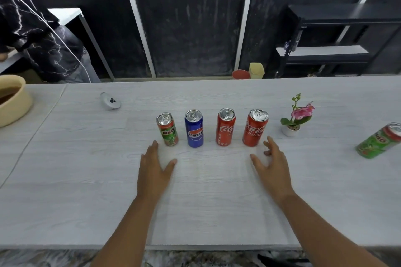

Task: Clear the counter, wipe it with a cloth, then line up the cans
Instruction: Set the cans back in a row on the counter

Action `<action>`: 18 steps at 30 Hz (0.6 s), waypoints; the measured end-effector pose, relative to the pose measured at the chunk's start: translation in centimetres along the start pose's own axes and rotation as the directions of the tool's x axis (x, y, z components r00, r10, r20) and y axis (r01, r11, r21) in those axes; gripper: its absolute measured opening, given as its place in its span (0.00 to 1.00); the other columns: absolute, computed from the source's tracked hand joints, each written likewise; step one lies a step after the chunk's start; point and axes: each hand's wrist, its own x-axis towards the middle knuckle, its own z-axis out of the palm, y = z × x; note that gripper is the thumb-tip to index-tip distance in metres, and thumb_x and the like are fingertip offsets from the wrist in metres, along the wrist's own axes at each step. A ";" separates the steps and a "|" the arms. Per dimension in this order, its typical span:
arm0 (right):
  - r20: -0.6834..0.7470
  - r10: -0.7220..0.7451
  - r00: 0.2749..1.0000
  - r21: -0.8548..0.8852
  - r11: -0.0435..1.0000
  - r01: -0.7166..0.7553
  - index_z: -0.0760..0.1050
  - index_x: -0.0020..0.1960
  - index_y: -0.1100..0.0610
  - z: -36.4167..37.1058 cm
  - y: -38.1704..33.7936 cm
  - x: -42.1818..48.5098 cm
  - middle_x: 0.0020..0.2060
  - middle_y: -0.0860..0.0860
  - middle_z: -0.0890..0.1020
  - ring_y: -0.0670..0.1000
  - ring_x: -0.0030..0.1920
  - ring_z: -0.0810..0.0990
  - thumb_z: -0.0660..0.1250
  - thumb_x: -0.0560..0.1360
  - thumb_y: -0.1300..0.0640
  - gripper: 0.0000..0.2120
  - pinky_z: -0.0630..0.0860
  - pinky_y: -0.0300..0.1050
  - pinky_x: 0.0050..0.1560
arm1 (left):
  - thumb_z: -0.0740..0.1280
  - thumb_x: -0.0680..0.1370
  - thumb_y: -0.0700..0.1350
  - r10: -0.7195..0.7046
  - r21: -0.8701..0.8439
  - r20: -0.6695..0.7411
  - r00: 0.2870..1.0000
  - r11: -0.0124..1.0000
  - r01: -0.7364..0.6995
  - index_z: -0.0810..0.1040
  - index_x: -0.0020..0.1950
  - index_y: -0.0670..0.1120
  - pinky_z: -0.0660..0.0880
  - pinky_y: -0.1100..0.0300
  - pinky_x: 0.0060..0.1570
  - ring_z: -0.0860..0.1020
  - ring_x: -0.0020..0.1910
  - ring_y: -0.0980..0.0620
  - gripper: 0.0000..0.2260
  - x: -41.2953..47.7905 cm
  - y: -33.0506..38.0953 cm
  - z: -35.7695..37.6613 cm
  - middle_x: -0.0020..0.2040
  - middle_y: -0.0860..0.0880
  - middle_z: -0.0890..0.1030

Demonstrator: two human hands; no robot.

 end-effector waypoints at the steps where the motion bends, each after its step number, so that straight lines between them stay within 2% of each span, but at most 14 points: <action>1: -0.002 -0.002 1.000 0.009 1.000 0.002 0.62 0.82 0.43 -0.5 0.4 -1.2 0.70 0.44 0.77 0.45 0.66 0.75 0.76 0.78 0.45 0.37 0.74 0.48 0.67 | 0.63 0.82 0.67 0.057 0.101 -0.020 0.998 0.993 -0.054 0.55 0.88 0.50 0.55 0.43 0.84 0.53 0.87 0.42 0.40 -1.5 -0.2 0.4 0.87 0.47 0.60; 3: -0.013 0.004 1.000 -0.025 1.000 -0.004 0.67 0.80 0.45 -1.7 1.1 -3.5 0.72 0.46 0.76 0.46 0.71 0.72 0.75 0.79 0.47 0.33 0.73 0.52 0.72 | 0.53 0.84 0.70 0.193 0.277 0.004 0.981 0.943 -0.186 0.56 0.88 0.49 0.50 0.45 0.86 0.51 0.88 0.47 0.38 -4.3 -0.2 1.4 0.88 0.48 0.58; 5: -0.034 0.026 0.999 -0.077 0.997 -0.029 0.70 0.79 0.47 -3.1 1.9 -5.2 0.73 0.48 0.76 0.49 0.74 0.70 0.74 0.79 0.49 0.30 0.71 0.55 0.75 | 0.47 0.84 0.71 0.239 0.364 0.068 0.969 0.898 -0.247 0.55 0.88 0.51 0.45 0.46 0.86 0.45 0.88 0.49 0.38 -6.4 0.5 2.4 0.89 0.50 0.52; 12: -0.177 0.072 0.982 -0.159 0.982 -0.101 0.73 0.76 0.55 -8.8 5.6 -6.4 0.71 0.53 0.77 0.56 0.73 0.72 0.76 0.79 0.54 0.28 0.69 0.58 0.75 | 0.40 0.83 0.73 0.323 0.408 0.234 0.917 0.823 -0.395 0.45 0.88 0.58 0.37 0.46 0.85 0.33 0.86 0.53 0.36 -10.6 6.4 7.4 0.88 0.58 0.39; 15: -0.249 0.201 0.948 -0.062 0.973 -0.222 0.70 0.79 0.54 -12.1 8.0 -4.8 0.75 0.53 0.74 0.56 0.76 0.69 0.74 0.80 0.53 0.30 0.66 0.58 0.78 | 0.40 0.83 0.74 0.402 0.376 0.305 0.864 0.782 -0.497 0.46 0.88 0.59 0.37 0.46 0.84 0.33 0.85 0.55 0.36 -11.8 9.9 10.5 0.87 0.58 0.39; 18: -0.333 0.323 0.886 0.107 0.946 -0.305 0.65 0.82 0.52 -15.8 10.6 -2.6 0.79 0.52 0.70 0.54 0.79 0.67 0.75 0.80 0.50 0.35 0.64 0.52 0.79 | 0.42 0.83 0.73 0.441 0.362 0.310 0.842 0.764 -0.533 0.48 0.88 0.59 0.38 0.46 0.84 0.36 0.86 0.56 0.35 -12.3 11.6 12.2 0.88 0.59 0.43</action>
